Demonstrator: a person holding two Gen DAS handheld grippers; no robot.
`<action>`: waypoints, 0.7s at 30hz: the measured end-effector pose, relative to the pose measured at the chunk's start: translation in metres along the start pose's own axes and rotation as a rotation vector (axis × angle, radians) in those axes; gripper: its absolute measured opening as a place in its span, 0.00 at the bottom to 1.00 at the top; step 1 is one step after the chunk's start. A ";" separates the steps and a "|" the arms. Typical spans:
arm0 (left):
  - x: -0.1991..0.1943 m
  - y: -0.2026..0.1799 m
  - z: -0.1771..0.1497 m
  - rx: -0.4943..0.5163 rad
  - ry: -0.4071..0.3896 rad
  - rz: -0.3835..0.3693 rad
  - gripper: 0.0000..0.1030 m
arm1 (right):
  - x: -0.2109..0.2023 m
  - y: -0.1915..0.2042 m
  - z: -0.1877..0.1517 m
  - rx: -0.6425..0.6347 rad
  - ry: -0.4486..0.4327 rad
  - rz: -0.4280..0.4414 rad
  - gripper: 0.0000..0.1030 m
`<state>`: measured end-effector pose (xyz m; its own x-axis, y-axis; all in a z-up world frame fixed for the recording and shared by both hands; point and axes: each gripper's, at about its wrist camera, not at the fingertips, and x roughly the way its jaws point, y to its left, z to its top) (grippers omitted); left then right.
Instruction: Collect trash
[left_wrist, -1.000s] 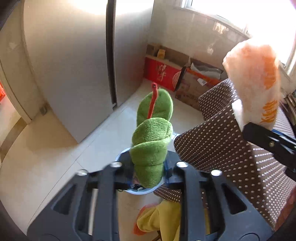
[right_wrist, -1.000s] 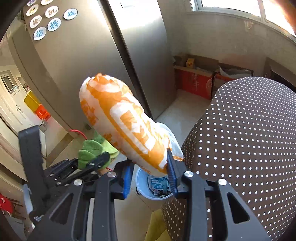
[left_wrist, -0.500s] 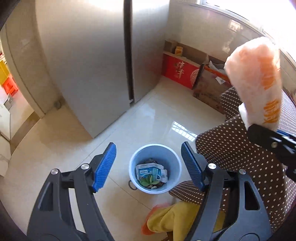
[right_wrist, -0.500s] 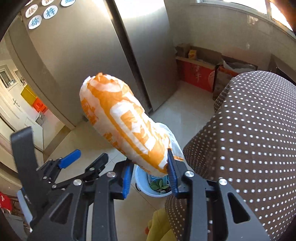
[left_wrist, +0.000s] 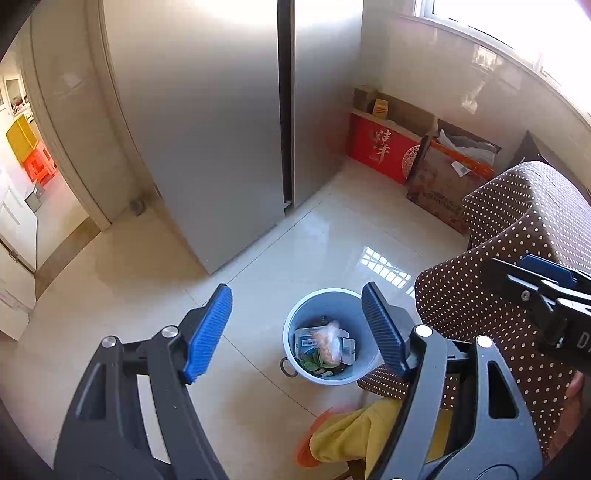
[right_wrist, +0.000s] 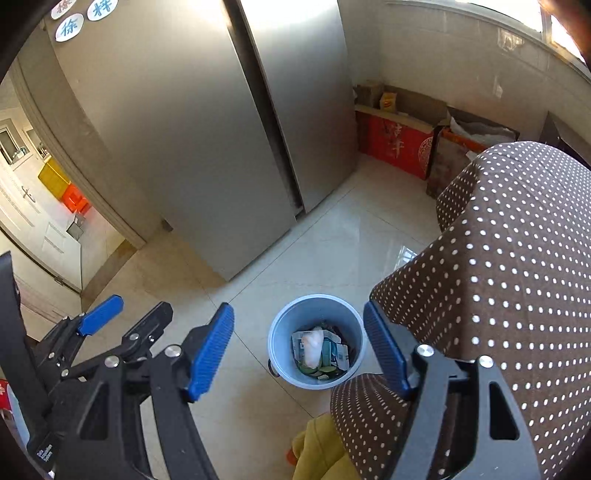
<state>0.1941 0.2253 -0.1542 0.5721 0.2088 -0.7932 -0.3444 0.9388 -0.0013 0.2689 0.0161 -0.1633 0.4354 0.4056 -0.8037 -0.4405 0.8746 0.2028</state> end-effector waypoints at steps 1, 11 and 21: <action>-0.002 -0.003 0.000 0.004 0.000 -0.005 0.70 | -0.003 0.000 -0.001 0.000 -0.002 0.001 0.69; -0.031 -0.030 -0.005 0.031 -0.041 -0.020 0.70 | -0.048 -0.016 -0.019 -0.020 -0.068 -0.007 0.69; -0.096 -0.071 -0.023 0.055 -0.166 -0.064 0.70 | -0.118 -0.046 -0.052 -0.016 -0.180 -0.027 0.73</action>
<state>0.1460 0.1325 -0.0917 0.7084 0.1859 -0.6809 -0.2644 0.9643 -0.0118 0.1974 -0.0857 -0.1067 0.5798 0.4241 -0.6956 -0.4388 0.8820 0.1720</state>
